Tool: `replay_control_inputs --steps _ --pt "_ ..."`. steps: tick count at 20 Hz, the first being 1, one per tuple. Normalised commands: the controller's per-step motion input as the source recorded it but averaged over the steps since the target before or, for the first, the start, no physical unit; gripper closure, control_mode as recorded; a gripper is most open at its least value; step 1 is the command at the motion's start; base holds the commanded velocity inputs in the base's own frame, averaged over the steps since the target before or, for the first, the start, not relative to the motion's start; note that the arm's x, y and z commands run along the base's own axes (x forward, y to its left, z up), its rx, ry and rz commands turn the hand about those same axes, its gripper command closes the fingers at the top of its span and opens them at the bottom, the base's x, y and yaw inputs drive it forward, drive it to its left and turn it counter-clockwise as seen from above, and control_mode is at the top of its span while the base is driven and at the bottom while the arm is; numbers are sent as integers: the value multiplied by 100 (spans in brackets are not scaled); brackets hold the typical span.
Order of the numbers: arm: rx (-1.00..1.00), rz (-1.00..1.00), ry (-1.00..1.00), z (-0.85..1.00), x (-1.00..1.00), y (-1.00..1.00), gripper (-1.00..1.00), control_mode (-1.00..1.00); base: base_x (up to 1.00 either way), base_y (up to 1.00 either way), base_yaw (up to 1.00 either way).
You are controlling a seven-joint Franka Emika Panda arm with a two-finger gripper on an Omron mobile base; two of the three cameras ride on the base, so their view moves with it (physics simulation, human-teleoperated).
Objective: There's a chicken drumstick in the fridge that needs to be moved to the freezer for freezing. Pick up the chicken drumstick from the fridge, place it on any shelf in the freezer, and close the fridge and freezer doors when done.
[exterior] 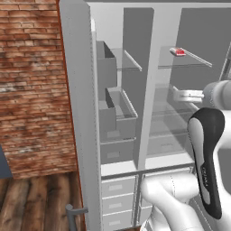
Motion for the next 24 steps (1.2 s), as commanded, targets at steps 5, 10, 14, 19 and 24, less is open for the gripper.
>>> replay_control_inputs --steps 5,10,14,19,24 --pt "-5 -1 0 0 0 0 -100 100 -3 0 -1" --pt "0 0 0 0 0 0 -100 100 -34 0 -1" --pt "0 0 0 0 0 0 -100 100 -67 -1 0" --pt "0 0 0 0 0 0 -100 100 -53 -2 0" --pt "0 0 0 0 0 0 -100 100 -3 -12 0"
